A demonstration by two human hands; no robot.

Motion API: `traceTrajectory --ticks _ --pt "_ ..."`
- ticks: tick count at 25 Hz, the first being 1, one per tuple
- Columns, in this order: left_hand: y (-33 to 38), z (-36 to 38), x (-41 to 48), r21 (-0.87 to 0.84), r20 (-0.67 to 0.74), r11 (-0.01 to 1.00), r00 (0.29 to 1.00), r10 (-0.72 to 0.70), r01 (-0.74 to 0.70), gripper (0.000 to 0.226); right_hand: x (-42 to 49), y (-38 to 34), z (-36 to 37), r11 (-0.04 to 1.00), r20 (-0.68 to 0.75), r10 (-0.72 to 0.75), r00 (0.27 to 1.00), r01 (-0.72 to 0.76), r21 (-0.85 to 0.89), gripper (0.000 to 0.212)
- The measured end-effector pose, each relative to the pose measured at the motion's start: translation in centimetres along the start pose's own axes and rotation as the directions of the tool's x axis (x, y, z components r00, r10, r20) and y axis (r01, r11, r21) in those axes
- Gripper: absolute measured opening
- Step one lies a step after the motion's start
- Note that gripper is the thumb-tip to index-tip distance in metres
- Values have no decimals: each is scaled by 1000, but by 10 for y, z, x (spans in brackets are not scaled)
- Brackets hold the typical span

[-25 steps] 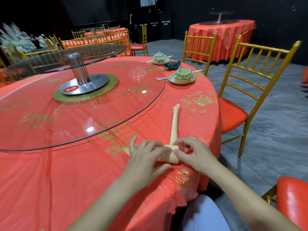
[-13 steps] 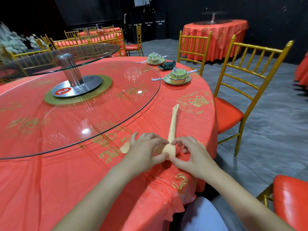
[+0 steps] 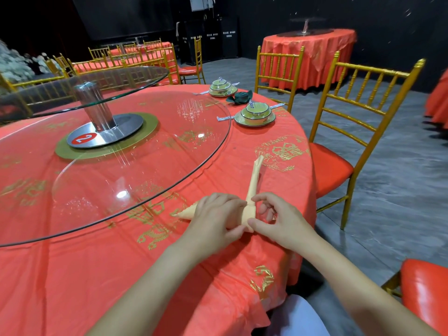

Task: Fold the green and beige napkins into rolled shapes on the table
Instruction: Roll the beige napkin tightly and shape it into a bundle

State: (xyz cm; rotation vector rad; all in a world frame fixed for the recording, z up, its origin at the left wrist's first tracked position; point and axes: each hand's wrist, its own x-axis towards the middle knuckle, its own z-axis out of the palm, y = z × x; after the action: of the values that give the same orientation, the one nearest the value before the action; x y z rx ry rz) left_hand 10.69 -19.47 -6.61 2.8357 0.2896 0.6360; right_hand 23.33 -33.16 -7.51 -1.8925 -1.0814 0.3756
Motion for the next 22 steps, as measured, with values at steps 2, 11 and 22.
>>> traceTrajectory --ticks 2,11,22 --pt "-2 -4 11 3 91 1000 996 -27 27 57 -3 0 0 998 -20 -55 998 54 -20 34" --pt "-11 9 13 -50 -94 999 995 -17 13 46 31 9 -5 999 -5 40 999 -40 -6 10" --pt "-21 14 49 -112 31 988 994 -107 110 58 50 23 -19 998 -27 -63 998 64 13 18"
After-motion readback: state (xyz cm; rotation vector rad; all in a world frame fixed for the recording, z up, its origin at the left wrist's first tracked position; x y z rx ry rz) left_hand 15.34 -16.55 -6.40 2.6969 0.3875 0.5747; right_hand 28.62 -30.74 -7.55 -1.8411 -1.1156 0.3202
